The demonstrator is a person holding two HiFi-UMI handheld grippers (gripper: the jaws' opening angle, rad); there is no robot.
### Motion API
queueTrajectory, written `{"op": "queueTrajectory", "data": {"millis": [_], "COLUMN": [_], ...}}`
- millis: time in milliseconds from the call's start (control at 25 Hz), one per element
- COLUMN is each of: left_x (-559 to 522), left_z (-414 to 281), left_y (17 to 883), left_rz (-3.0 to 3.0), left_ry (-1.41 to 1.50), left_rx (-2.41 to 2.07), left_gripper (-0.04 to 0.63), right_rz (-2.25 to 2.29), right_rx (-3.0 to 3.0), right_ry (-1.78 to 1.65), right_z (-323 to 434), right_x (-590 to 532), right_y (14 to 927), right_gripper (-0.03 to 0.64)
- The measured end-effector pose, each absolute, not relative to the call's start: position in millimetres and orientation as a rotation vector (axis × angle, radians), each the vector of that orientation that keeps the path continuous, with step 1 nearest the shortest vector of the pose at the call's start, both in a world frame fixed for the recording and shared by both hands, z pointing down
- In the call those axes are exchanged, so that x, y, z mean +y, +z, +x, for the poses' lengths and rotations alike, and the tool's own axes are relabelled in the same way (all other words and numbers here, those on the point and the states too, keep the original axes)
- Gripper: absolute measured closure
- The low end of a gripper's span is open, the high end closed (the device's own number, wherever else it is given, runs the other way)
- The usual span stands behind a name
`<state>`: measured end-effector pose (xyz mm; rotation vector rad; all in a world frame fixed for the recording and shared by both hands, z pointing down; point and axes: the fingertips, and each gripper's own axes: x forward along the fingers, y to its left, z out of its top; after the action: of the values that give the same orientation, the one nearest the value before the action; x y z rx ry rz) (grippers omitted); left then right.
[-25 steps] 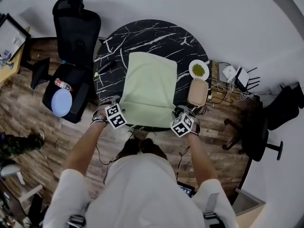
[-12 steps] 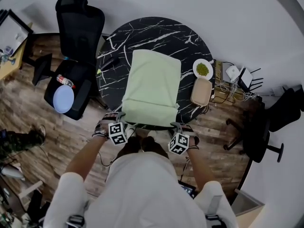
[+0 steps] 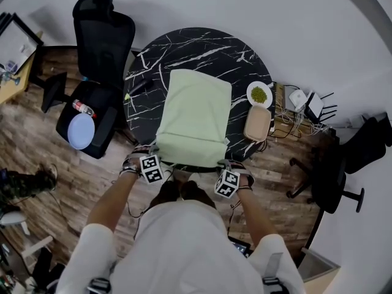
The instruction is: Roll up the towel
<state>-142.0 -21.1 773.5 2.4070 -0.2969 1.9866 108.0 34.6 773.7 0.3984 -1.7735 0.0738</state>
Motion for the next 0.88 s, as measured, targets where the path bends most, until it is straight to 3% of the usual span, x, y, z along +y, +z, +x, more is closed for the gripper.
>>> {"op": "queueTrajectory", "data": {"millis": [80, 160, 240, 880], "left_x": [-21, -21, -18, 116], "left_z": [-144, -145, -146, -159], "left_y": [774, 773, 773, 738], "left_rz": [2.401, 2.406, 2.409, 2.349], "left_ry": [1.982, 1.999, 2.004, 1.899], "left_rx": [-0.314, -0.320, -0.318, 0.167], "left_gripper": [0.463, 0.540, 0.567, 0.575], "right_rz": [0.415, 0.429, 0.434, 0.169], "right_rx": [-1.771, -1.774, -1.775, -1.825], "right_ry": [0.060, 0.069, 0.091, 0.427], "right_z": [109, 109, 109, 96], "right_x": [30, 29, 31, 165], "right_y": [773, 773, 771, 730], "right_gripper": [0.595, 0.603, 0.608, 0.611]}}
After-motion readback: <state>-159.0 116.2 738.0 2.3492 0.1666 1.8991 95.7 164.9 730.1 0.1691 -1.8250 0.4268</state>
